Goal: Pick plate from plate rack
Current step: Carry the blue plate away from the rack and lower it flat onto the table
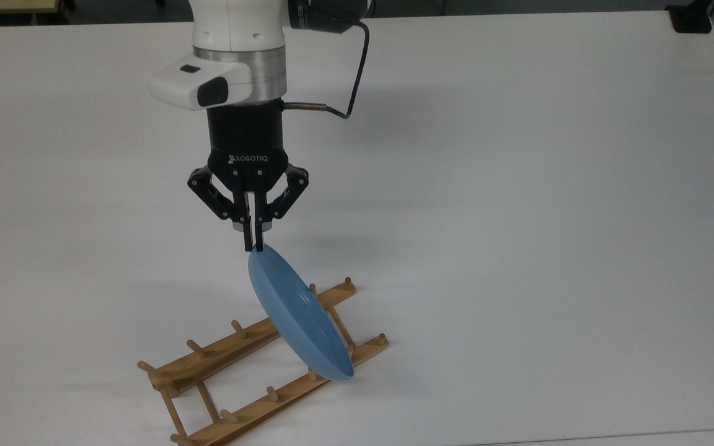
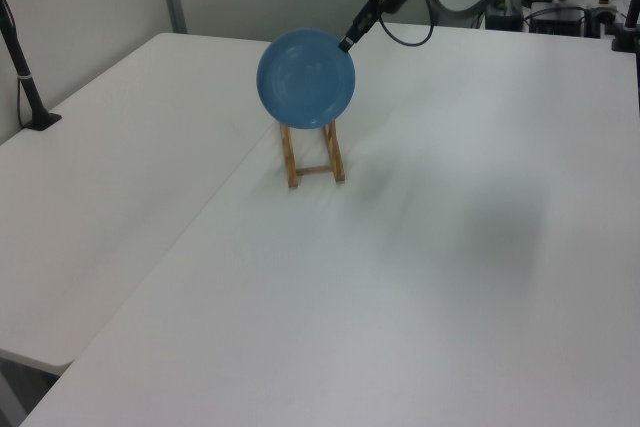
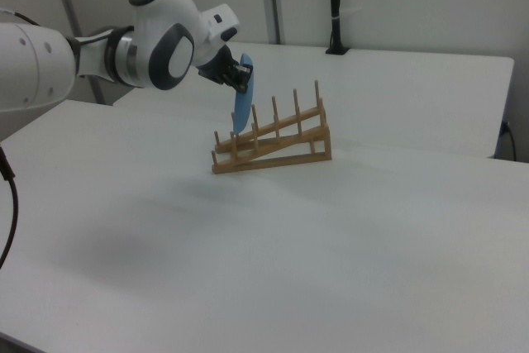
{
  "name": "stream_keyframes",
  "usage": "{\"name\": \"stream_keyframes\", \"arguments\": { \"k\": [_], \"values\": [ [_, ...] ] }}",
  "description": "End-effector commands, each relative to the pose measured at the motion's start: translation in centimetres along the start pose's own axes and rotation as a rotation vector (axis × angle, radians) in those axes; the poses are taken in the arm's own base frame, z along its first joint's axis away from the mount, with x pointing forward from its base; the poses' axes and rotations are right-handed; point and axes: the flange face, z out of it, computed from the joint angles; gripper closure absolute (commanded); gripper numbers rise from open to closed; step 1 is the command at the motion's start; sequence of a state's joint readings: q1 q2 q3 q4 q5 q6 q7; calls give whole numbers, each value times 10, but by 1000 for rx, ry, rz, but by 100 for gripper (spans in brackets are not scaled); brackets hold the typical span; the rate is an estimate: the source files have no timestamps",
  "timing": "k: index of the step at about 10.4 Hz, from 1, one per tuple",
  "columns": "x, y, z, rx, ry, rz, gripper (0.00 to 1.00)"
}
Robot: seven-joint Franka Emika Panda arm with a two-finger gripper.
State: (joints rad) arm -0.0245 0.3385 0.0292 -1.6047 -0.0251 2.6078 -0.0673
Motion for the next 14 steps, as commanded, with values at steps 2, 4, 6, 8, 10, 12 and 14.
{"name": "stream_keyframes", "arguments": {
  "k": [2, 4, 6, 8, 10, 12, 14],
  "values": [
    [1, 2, -61, 20, -116, 51, 100],
    [2, 9, -82, 49, -141, 69, 100],
    [-1, 16, -92, 51, -171, 76, 100],
    [-18, 42, -104, 59, -297, -3, 100],
    [-42, 79, -117, 95, -437, -93, 100],
    [-73, 127, -123, 171, -555, -186, 100],
    [-105, 175, -116, 229, -626, -245, 100]
  ]
}}
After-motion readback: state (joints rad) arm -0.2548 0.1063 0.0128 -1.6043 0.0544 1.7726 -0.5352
